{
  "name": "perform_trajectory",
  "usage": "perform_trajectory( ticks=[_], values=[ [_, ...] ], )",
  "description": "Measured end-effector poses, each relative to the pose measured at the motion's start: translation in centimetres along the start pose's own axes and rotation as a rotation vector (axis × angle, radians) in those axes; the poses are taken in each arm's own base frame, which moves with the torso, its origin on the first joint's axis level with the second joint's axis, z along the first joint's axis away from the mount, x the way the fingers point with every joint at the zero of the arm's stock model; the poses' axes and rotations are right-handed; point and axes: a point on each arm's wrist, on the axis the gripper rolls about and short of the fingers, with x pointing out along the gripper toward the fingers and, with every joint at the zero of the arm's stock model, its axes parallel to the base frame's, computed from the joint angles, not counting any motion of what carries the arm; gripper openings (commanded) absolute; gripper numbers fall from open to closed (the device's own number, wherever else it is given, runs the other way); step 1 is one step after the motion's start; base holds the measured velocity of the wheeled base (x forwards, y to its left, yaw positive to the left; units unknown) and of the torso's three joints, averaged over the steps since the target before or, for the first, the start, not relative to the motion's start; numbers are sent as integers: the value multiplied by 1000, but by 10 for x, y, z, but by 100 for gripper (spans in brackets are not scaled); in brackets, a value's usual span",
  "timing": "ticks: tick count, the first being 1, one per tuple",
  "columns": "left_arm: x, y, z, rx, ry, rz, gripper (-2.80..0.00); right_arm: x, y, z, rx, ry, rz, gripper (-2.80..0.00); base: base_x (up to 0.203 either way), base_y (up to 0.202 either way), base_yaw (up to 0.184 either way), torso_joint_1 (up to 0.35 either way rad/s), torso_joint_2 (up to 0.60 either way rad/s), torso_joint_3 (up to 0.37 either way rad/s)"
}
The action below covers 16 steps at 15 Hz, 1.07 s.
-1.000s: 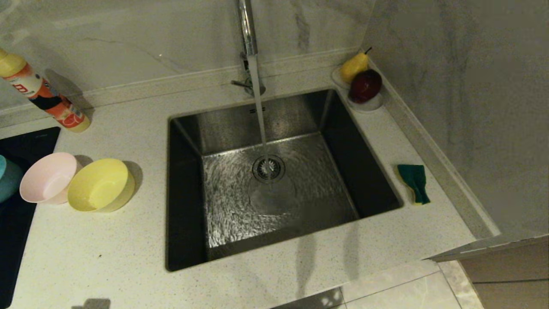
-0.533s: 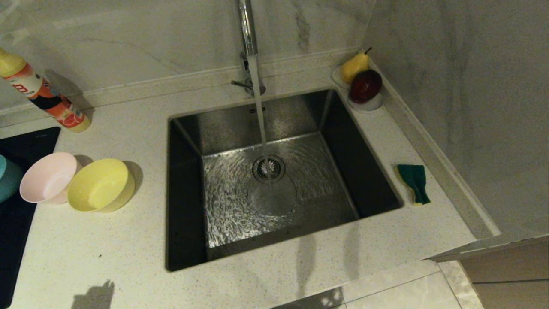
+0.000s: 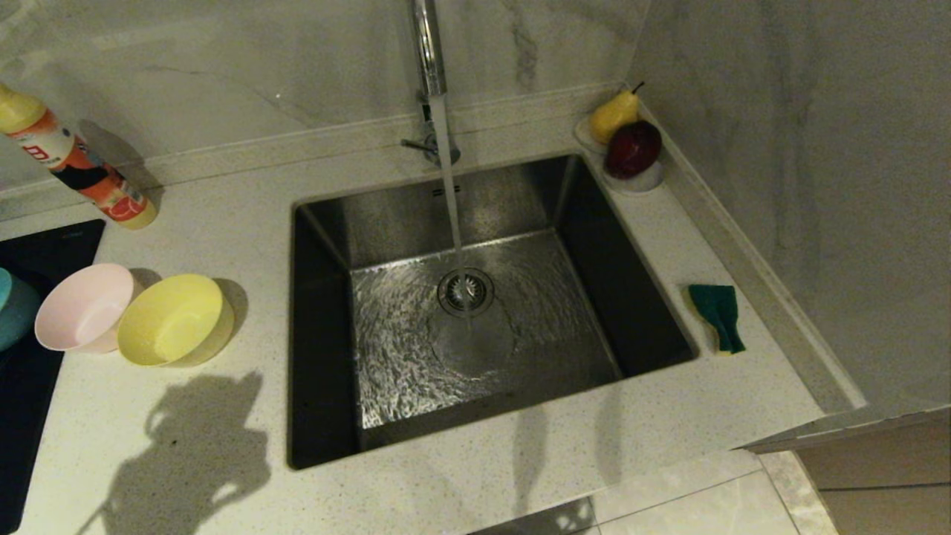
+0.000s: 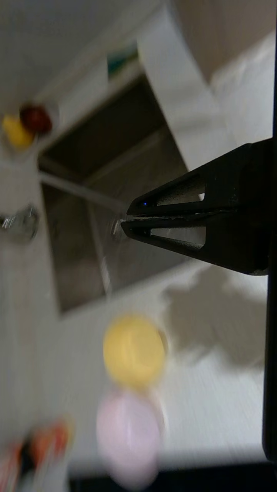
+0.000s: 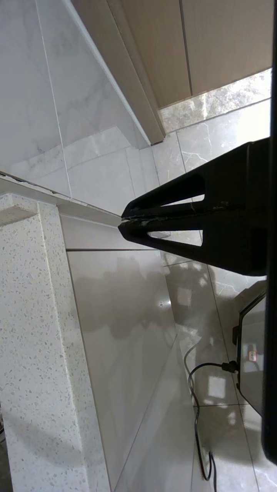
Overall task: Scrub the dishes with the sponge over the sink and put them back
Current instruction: Turn off the faucet
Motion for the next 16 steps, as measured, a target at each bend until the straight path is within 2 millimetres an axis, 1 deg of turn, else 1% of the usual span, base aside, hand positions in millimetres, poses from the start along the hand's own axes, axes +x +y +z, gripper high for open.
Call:
perform_trajectory(
  ticks=[1,2,4,5,7,8,9,10,12,15,16],
  values=[
    [20,3,15,-44,39,-28,-280,0,0,0,0,0,0,-280,0,0,0,0,0,0],
    [46,8,30,-96,89,-57,-280,0,0,0,0,0,-1,-280,0,0,0,0,0,0],
    [103,18,51,-197,185,-116,-280,0,0,0,0,1,0,-280,0,0,0,0,0,0],
    [135,25,58,-243,232,-145,-280,0,0,0,0,0,0,-280,0,0,0,0,0,0],
    [197,36,63,-319,315,-191,-280,0,0,0,0,0,0,-280,0,0,0,0,0,0],
    [228,41,60,-352,355,-209,-280,0,0,0,0,1,0,-280,0,0,0,0,0,0],
    [256,45,53,-381,394,-222,-280,0,0,0,0,1,0,-280,0,0,0,0,0,0],
    [282,48,44,-407,430,-233,-280,0,0,0,0,1,0,-280,0,0,0,0,0,0],
    [328,49,20,-469,506,-248,-280,0,0,0,1,1,0,-280,0,0,0,0,0,0],
    [382,43,-19,-527,572,-274,-280,0,0,0,0,1,0,-280,0,0,0,0,0,0],
    [394,41,-30,-536,582,-282,-280,0,0,0,0,1,0,-280,0,0,0,0,0,0]
  ],
)
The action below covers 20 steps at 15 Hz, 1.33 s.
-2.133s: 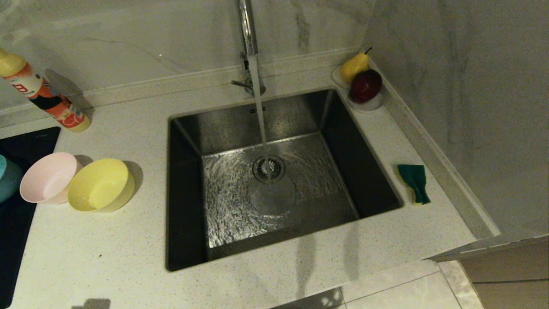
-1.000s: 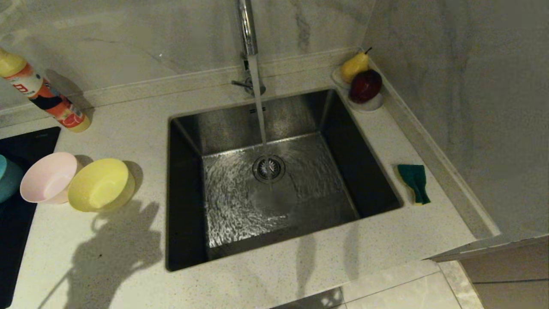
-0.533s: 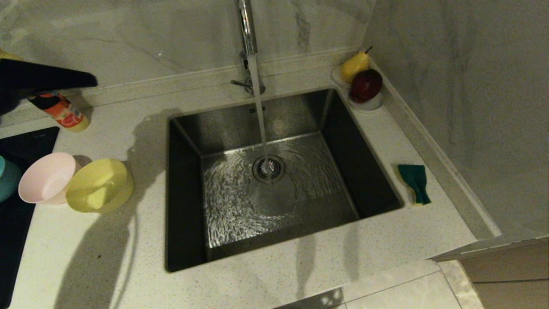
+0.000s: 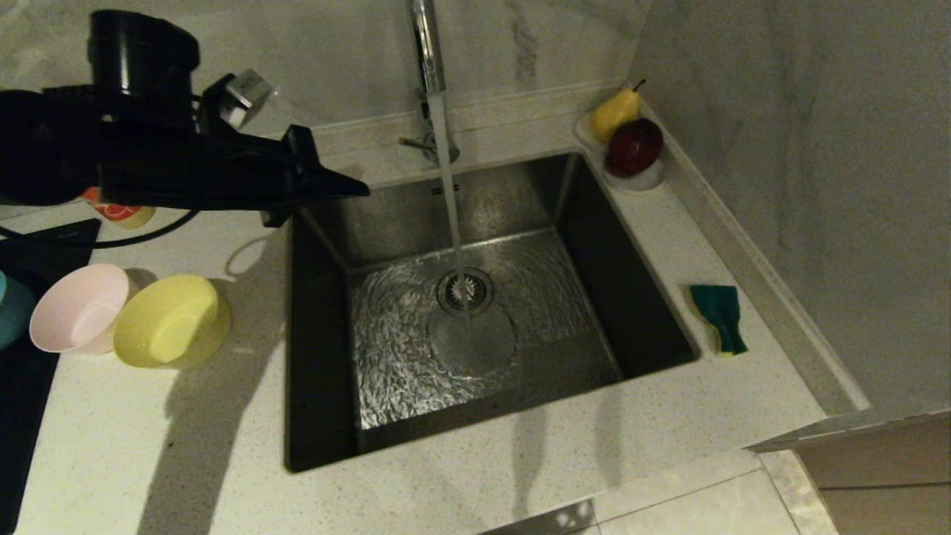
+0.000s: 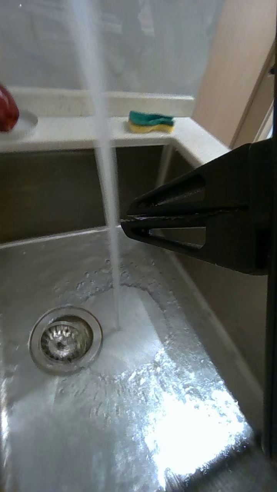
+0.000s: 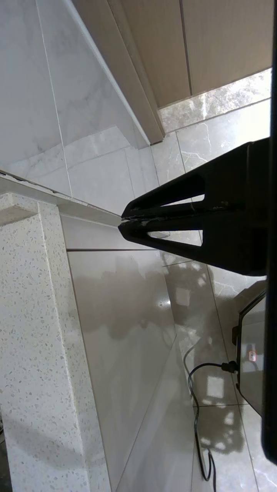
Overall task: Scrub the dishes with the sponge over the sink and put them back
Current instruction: Turn off the faucet
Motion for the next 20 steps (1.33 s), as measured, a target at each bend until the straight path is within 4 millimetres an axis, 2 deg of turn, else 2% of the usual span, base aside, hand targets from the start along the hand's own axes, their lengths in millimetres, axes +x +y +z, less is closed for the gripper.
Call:
perform_trajectory(
  ticks=[2,3,8,12,20],
  values=[
    [27,9,-5,-26,16,-14,-280,0,0,0,0,0,0,-280,0,0,0,0,0,0],
    [34,12,-5,-30,10,-21,-280,0,0,0,0,0,0,-280,0,0,0,0,0,0],
    [59,26,-5,-79,-51,-41,-280,0,0,0,0,0,0,-280,0,0,0,0,0,0],
    [68,30,-2,-147,-109,-75,-280,0,0,0,0,0,0,-280,0,0,0,0,0,0],
    [70,26,8,-176,-193,-151,-280,0,0,0,0,0,0,-280,0,0,0,0,0,0]
  ],
)
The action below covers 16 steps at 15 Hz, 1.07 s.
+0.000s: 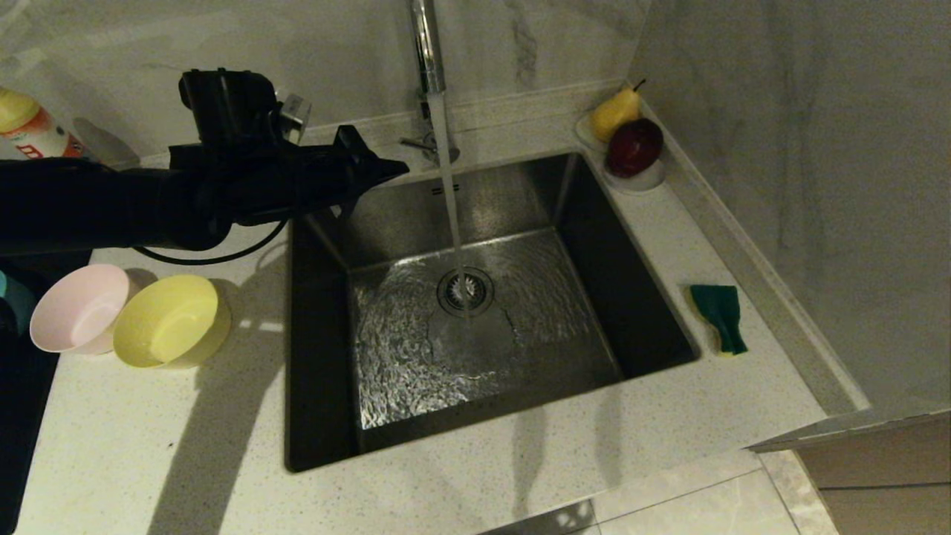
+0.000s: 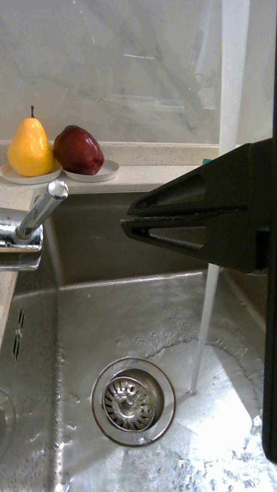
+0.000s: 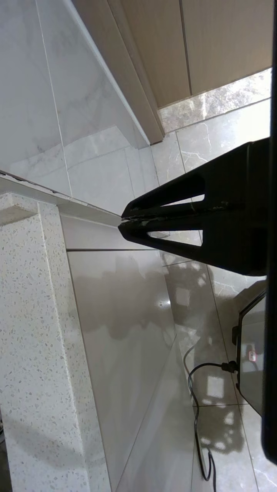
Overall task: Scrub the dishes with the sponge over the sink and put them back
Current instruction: Turn off the faucet
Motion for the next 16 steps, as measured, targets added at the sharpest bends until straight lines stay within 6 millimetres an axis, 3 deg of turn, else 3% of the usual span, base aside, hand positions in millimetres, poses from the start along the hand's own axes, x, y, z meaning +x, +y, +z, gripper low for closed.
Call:
perform_trajectory(
  ticks=[9,16],
  values=[
    [13,-6,13,-15,-55,-53,-280,0,0,0,0,0,0,-280,0,0,0,0,0,0],
    [26,1,14,-10,-69,-53,-280,0,0,0,0,1,0,-280,0,0,0,0,0,0]
  ],
)
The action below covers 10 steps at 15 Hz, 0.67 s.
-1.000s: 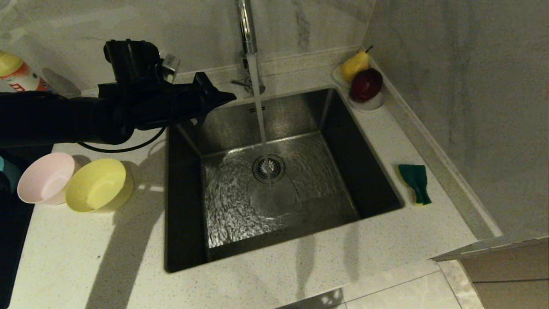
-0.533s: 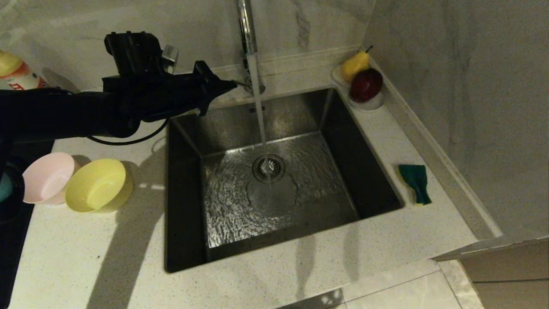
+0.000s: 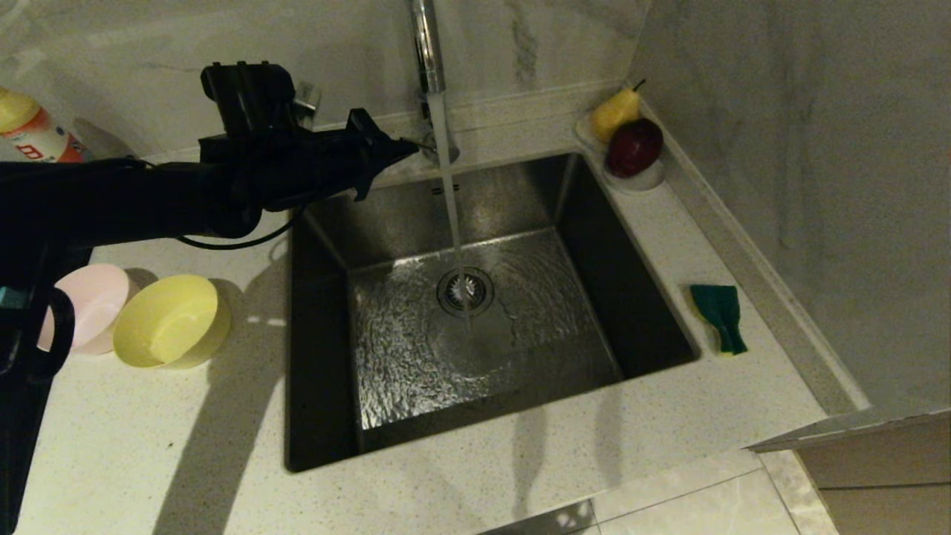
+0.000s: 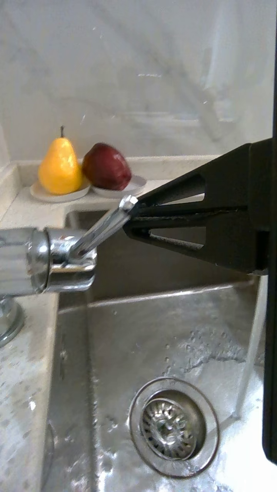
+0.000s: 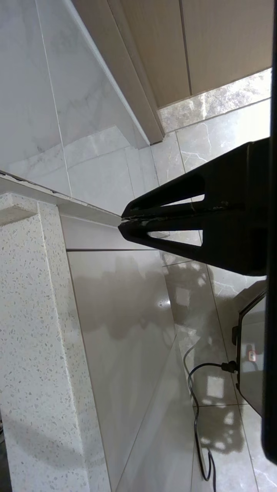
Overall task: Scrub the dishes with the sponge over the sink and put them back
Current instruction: Turn off the faucet
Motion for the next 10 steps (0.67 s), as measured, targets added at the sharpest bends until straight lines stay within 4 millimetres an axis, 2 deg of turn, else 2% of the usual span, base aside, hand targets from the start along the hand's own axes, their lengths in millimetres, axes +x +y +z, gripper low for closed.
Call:
perform_trajectory(
  ticks=[10],
  values=[
    [12,7,5,-18,-93,2,-280,0,0,0,0,0,0,-280,0,0,0,0,0,0]
  ],
)
